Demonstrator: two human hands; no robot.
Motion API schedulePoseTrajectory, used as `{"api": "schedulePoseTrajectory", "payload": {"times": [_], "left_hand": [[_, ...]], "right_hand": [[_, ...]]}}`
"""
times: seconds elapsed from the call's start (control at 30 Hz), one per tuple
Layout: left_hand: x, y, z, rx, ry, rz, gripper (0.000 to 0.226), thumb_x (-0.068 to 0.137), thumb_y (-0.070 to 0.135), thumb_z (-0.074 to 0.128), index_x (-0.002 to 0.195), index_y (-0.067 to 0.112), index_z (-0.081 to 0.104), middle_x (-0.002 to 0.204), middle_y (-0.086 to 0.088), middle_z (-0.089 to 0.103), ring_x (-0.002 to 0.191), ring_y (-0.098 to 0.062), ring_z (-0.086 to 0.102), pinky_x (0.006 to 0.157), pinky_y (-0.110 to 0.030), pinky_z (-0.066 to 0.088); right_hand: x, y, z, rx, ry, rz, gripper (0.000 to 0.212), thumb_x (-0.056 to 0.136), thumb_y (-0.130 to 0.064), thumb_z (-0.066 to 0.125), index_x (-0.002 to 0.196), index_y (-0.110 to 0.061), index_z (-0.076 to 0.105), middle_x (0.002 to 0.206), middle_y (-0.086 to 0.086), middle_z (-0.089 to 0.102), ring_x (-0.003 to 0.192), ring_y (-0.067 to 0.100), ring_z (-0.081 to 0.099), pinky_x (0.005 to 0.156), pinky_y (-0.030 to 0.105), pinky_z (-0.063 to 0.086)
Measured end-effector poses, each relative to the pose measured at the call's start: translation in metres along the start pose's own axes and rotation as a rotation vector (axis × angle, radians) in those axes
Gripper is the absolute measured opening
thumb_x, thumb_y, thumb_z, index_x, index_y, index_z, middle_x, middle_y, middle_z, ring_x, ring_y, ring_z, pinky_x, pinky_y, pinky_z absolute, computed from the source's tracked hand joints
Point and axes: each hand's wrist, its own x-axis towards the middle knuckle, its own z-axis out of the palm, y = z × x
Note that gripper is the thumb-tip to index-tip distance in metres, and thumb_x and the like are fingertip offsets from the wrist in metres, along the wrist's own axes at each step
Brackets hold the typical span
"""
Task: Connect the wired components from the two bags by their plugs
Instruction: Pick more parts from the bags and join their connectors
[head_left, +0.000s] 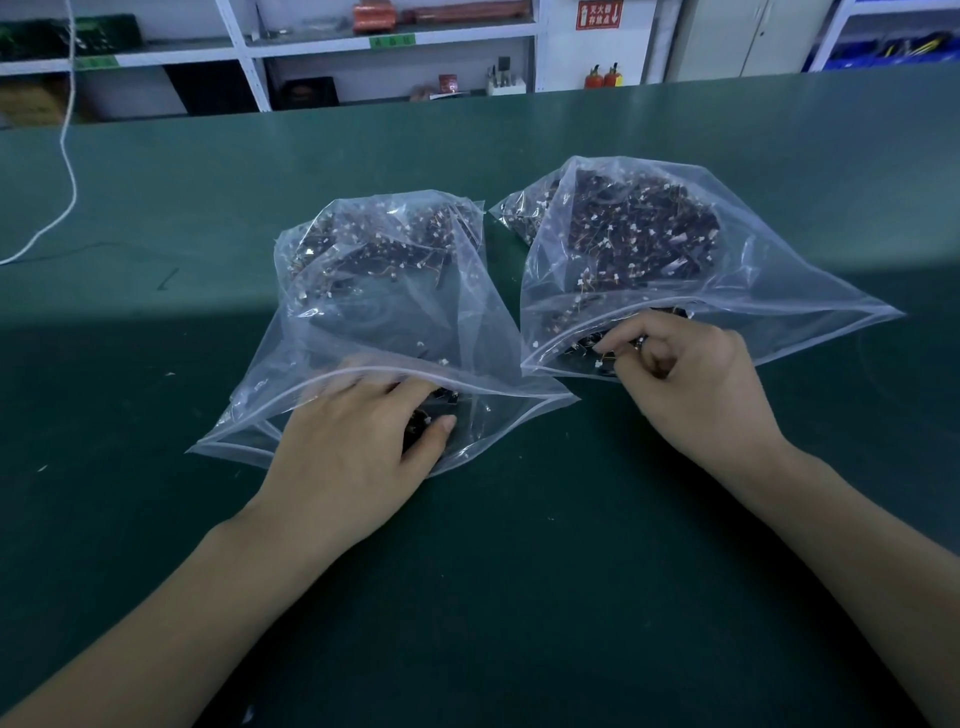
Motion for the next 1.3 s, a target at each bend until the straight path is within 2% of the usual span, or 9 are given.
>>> {"api": "schedulePoseTrajectory", "payload": {"times": [0.13, 0.3, 0.43, 0.53, 0.7, 0.97, 1.03, 1.17, 1.3], "left_hand": [[0.001, 0.000, -0.001, -0.019, 0.025, 0.012, 0.028, 0.101, 0.046, 0.058, 0.116, 0.026, 0.071, 0.099, 0.008, 0.074, 0.099, -0.025, 0.068, 0.083, -0.040, 0.050], [0.000, 0.001, 0.003, -0.048, -0.033, 0.117, 0.042, 0.107, 0.039, 0.046, 0.143, 0.030, 0.064, 0.136, 0.012, 0.068, 0.124, -0.019, 0.064, 0.104, -0.038, 0.045], [0.000, -0.001, 0.001, -0.095, 0.056, 0.113, 0.027, 0.101, 0.039, 0.060, 0.123, 0.032, 0.074, 0.104, 0.018, 0.075, 0.096, -0.014, 0.071, 0.073, -0.028, 0.046], [0.000, -0.003, -0.001, -0.101, 0.113, 0.134, 0.019, 0.097, 0.035, 0.070, 0.114, 0.035, 0.079, 0.100, 0.021, 0.075, 0.091, -0.012, 0.072, 0.066, -0.026, 0.048], [0.001, -0.004, -0.003, -0.092, 0.286, 0.197, 0.009, 0.102, 0.028, 0.075, 0.101, 0.029, 0.084, 0.092, 0.016, 0.079, 0.082, -0.016, 0.076, 0.059, -0.037, 0.058], [-0.003, 0.009, -0.011, -0.243, 0.586, 0.414, 0.013, 0.104, 0.018, 0.074, 0.100, 0.014, 0.085, 0.100, 0.005, 0.080, 0.089, -0.012, 0.077, 0.070, -0.033, 0.063], [-0.005, 0.014, -0.011, -0.321, 0.606, 0.417, 0.013, 0.104, 0.016, 0.074, 0.098, 0.010, 0.084, 0.096, 0.001, 0.078, 0.079, -0.013, 0.073, 0.067, -0.030, 0.059], [-0.007, 0.022, -0.010, -0.435, 0.618, 0.392, 0.014, 0.102, 0.012, 0.074, 0.096, 0.004, 0.083, 0.091, 0.000, 0.079, 0.073, -0.015, 0.071, 0.071, -0.027, 0.056], [-0.009, 0.025, -0.010, -0.495, 0.609, 0.377, 0.011, 0.099, 0.010, 0.074, 0.097, 0.003, 0.082, 0.094, 0.008, 0.077, 0.072, -0.009, 0.074, 0.070, -0.022, 0.057]], "right_hand": [[-0.001, -0.001, 0.001, 0.015, -0.003, -0.006, 0.024, 0.096, -0.006, 0.066, 0.090, -0.027, 0.075, 0.047, -0.006, 0.043, 0.048, 0.014, 0.040, 0.062, 0.022, 0.044], [-0.002, -0.003, 0.002, 0.021, -0.024, -0.027, 0.024, 0.097, -0.006, 0.067, 0.091, -0.027, 0.075, 0.047, -0.007, 0.043, 0.047, 0.014, 0.039, 0.060, 0.026, 0.045], [-0.003, -0.004, 0.003, 0.018, -0.024, -0.037, 0.024, 0.097, -0.005, 0.067, 0.092, -0.027, 0.075, 0.047, -0.007, 0.044, 0.047, 0.014, 0.040, 0.060, 0.034, 0.052], [-0.002, -0.004, 0.003, 0.013, -0.015, -0.045, 0.024, 0.097, -0.005, 0.067, 0.092, -0.027, 0.075, 0.048, -0.006, 0.043, 0.047, 0.015, 0.039, 0.060, 0.038, 0.053], [-0.003, -0.004, 0.003, 0.025, -0.010, -0.055, 0.026, 0.097, -0.004, 0.066, 0.092, -0.027, 0.076, 0.047, -0.005, 0.042, 0.047, 0.015, 0.039, 0.062, 0.040, 0.054], [-0.007, -0.016, 0.003, 0.131, -0.028, -0.200, 0.024, 0.097, 0.002, 0.065, 0.094, -0.018, 0.077, 0.048, -0.009, 0.038, 0.046, 0.010, 0.037, 0.054, 0.022, 0.038], [-0.010, -0.023, 0.002, 0.196, -0.047, -0.290, 0.020, 0.098, 0.003, 0.064, 0.098, -0.012, 0.077, 0.050, -0.010, 0.041, 0.046, 0.010, 0.040, 0.056, 0.016, 0.035], [-0.021, -0.040, 0.005, 0.316, -0.155, -0.419, 0.015, 0.100, -0.020, 0.067, 0.108, -0.011, 0.075, 0.056, -0.019, 0.043, 0.047, 0.005, 0.041, 0.058, 0.010, 0.033], [-0.024, -0.043, 0.012, 0.276, -0.102, -0.446, 0.013, 0.097, -0.024, 0.077, 0.100, -0.011, 0.077, 0.051, -0.007, 0.044, 0.045, 0.008, 0.038, 0.055, 0.012, 0.032]]}}
